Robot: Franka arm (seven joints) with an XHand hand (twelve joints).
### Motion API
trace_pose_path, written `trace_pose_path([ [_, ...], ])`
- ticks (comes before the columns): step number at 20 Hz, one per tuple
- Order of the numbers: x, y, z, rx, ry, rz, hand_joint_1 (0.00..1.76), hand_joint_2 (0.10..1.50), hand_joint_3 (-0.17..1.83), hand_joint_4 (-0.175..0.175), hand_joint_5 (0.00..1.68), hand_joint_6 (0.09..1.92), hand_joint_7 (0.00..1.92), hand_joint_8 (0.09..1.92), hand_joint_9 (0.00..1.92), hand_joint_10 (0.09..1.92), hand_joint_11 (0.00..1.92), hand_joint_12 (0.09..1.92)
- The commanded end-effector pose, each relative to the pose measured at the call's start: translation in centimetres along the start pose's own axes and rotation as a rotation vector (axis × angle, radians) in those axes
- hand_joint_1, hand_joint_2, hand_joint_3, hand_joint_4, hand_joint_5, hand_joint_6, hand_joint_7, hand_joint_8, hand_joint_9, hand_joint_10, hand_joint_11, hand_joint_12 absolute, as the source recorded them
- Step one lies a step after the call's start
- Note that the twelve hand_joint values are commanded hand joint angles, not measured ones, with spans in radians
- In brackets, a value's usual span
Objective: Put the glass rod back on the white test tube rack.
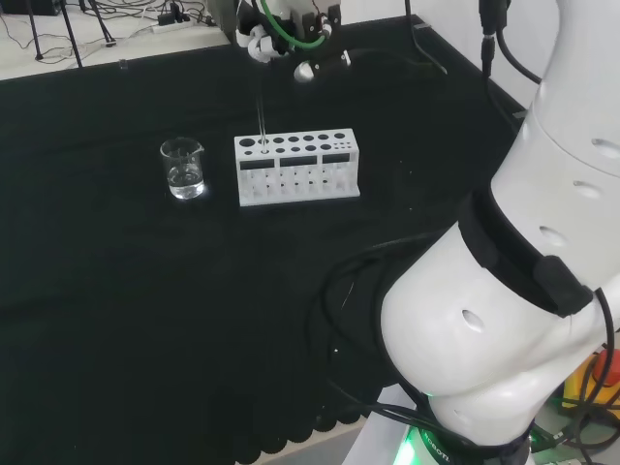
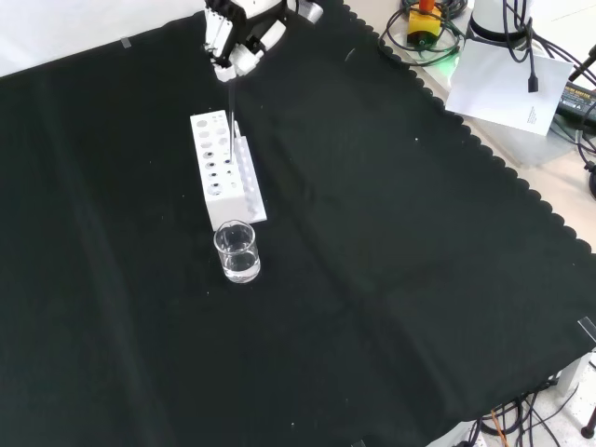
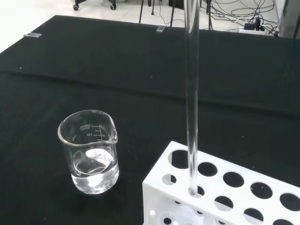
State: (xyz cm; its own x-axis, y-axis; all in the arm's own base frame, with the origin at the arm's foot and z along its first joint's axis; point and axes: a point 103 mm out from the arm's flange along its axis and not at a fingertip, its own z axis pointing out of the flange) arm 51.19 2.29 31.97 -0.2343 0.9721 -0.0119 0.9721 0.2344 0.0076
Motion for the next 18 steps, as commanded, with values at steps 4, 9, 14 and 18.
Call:
trace_pose_path([
  [4, -0.4, 1.0, 1.8, 0.014, 0.006, 0.003, 1.35, 1.23, 0.00, -0.175, 0.71, 0.93, 0.71, 1.43, 0.81, 1.64, 1.51, 0.98],
  [9, -0.9, 1.2, 3.1, 0.041, 0.006, 0.005, 1.35, 1.23, 0.00, -0.175, 0.71, 0.94, 0.71, 1.43, 0.81, 1.65, 1.51, 0.98],
  [14, -0.9, 1.6, 4.9, 0.061, 0.011, -0.001, 1.35, 1.23, 0.00, -0.175, 0.71, 0.94, 0.71, 1.43, 0.81, 1.65, 1.50, 0.99],
  [18, -1.4, 2.0, 5.5, 0.068, 0.027, 0.004, 1.33, 1.20, -0.02, -0.175, 0.81, 0.86, 0.82, 1.38, 1.01, 1.49, 1.51, 0.98],
])
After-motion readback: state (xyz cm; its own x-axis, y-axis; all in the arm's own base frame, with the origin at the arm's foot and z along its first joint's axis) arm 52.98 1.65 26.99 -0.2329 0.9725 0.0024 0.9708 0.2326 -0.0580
